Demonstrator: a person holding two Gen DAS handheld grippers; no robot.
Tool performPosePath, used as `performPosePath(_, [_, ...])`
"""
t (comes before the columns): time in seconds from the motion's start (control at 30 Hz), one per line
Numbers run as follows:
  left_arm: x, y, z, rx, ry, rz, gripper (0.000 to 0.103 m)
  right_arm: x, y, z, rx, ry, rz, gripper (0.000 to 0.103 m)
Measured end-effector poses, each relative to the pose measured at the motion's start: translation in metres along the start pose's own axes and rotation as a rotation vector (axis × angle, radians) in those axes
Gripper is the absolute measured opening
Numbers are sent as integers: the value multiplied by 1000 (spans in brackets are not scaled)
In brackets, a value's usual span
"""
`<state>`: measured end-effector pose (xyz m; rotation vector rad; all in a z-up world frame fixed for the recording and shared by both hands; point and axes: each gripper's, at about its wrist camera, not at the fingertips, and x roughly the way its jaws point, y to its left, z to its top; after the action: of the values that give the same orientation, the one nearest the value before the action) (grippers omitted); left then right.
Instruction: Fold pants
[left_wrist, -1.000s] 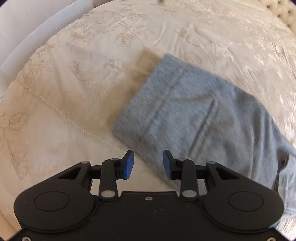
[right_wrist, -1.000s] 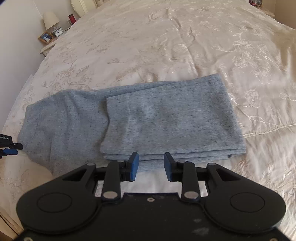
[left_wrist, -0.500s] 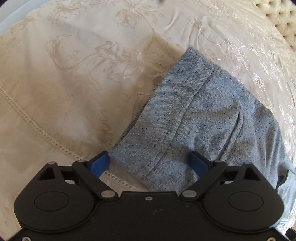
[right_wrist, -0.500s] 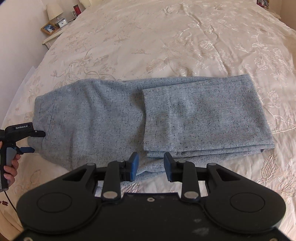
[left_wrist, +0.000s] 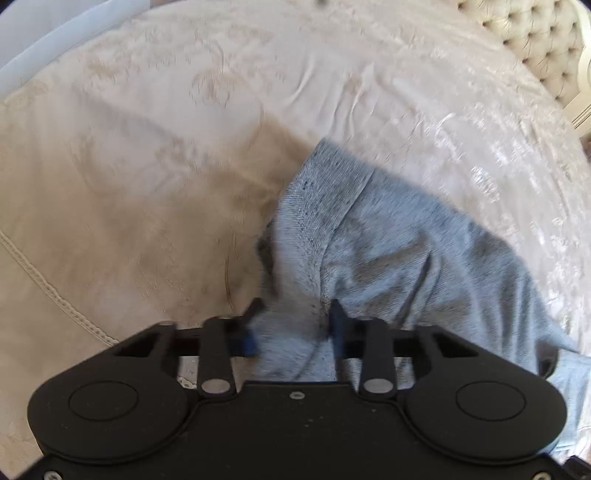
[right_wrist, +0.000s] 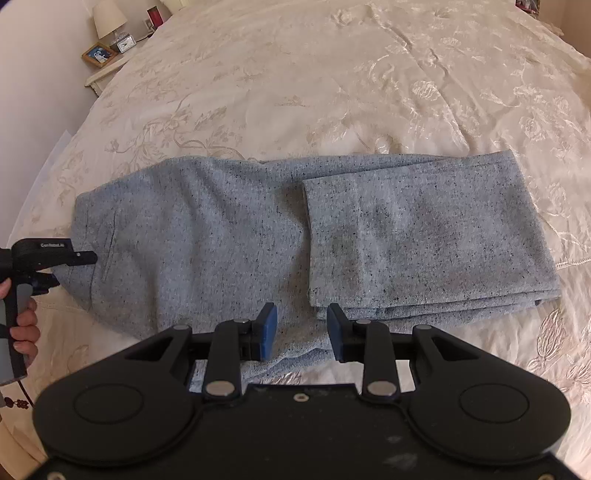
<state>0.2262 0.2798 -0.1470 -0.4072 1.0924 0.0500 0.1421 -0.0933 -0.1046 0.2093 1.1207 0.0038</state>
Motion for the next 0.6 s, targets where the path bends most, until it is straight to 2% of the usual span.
performPosePath(0.07, [-16,-5,1,-3,-27,-15,33,1,-2,-2,-2,4,3,32])
performPosePath(0.27, [-59,-45,-1,104,-101,19,30,0,-12,-6,12,7,21,32])
performPosePath(0.6, [-112,-138,-11,209,-193,-16,28,-5,-57,-6,12,3,93,32])
